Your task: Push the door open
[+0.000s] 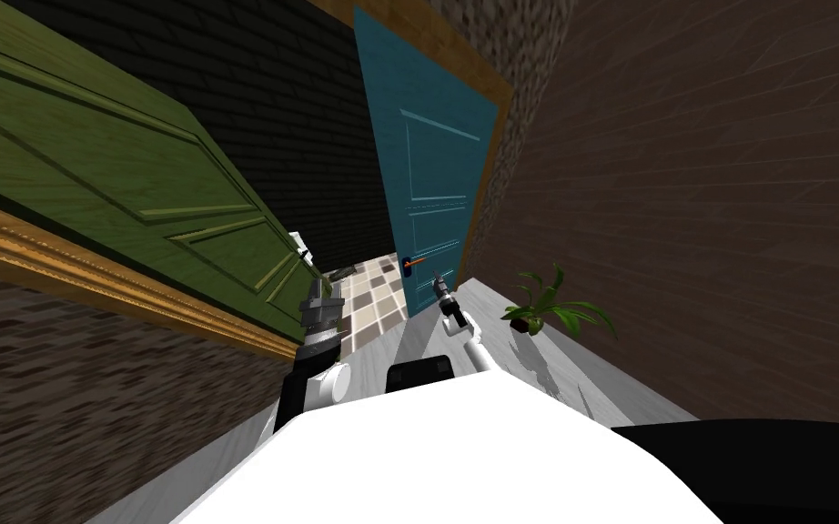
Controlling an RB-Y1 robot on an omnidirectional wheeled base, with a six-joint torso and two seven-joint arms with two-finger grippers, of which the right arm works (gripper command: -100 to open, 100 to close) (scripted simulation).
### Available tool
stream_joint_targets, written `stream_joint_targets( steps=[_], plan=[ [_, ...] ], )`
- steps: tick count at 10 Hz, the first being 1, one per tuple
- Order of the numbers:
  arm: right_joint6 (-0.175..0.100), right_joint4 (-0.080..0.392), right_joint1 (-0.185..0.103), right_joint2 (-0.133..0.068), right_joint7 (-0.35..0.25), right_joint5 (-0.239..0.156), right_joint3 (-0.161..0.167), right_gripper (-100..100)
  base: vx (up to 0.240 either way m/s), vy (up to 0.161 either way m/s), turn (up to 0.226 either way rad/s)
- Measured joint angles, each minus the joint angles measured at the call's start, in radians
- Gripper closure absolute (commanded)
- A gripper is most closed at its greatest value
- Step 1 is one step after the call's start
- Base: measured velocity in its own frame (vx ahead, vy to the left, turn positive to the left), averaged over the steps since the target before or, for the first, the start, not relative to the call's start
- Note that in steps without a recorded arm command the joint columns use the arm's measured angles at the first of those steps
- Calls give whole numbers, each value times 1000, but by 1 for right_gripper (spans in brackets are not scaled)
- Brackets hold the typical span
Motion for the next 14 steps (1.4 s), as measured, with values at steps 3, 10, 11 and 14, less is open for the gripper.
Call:
stream_joint_targets(
  steps=[3,10,11,14],
  plan=[
    [7,80,-41,7,-12,5,20,-100,77,-80,103],
    [46,253,-143,20,-47,13,67,-100,97,-81,88],
    [47,268,-151,20,-51,14,71,-100,78,-54,52],
    [56,297,-167,23,-59,15,81,-100,78,-24,29]
  ],
)
